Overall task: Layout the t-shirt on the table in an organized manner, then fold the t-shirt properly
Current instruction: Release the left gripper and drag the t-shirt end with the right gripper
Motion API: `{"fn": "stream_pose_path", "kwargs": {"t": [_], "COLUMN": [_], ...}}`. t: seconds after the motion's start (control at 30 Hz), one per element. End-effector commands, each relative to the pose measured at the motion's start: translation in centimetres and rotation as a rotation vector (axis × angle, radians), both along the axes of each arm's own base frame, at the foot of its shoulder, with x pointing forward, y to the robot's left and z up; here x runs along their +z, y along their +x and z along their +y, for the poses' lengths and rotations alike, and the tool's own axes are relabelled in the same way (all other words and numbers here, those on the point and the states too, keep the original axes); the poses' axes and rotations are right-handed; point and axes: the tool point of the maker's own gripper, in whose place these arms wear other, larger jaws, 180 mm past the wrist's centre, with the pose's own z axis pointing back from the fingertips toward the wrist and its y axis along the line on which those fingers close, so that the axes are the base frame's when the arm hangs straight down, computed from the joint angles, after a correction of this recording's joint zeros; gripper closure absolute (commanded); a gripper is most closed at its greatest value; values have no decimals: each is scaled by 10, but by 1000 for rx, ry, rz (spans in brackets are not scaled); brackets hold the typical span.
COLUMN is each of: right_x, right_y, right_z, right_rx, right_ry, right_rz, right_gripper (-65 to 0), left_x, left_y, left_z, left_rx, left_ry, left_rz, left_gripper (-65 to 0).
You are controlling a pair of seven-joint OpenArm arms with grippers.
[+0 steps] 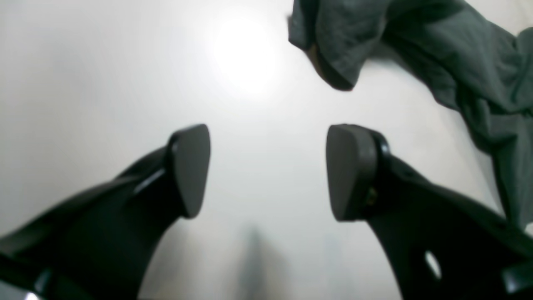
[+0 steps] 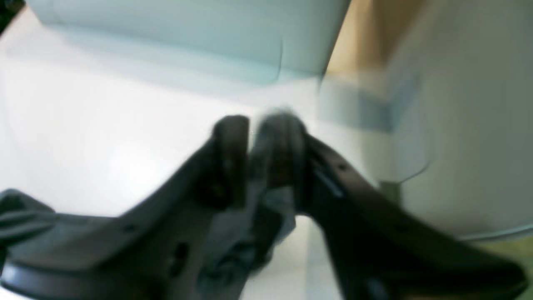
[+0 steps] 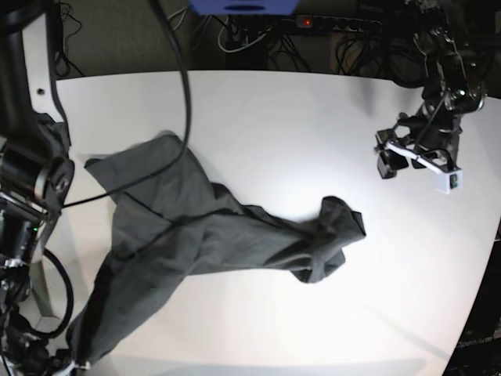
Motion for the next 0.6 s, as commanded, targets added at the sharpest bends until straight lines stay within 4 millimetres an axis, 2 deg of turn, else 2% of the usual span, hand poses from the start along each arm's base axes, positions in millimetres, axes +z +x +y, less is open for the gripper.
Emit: {"fn": "stream_pose_path", "kwargs": {"t": [0.0,0.07,0.17,0.3,0.43,0.57], "right_x": [36,23,19,-12,-57,-91], "right_y": [7,7,6,-9,-51,-109], "right_z": [-3,-1,-2,-6,-12,-3], "right_rx": [-3,0,1,-8,-26,-11], "right_ry": [17,28,25,-8,-119,-243], "right_rz": [-91,-60,-47,31,107,115], "right_gripper": [-260,-327,-407,-444,-444,-444], "left_x": [11,11,11,11,12,14], "left_y": [4,4,4,4,5,7], "left_z": [2,1,1,1,1,1], "left_rx": [-5,-5,-5,-4,-3,-3], "left_ry": [13,12,12,10,10,9], "left_rz": [-40,-40,-38,-40,-43,-51], "left_gripper": [-427,-427,-427,-427,-427,-427]}}
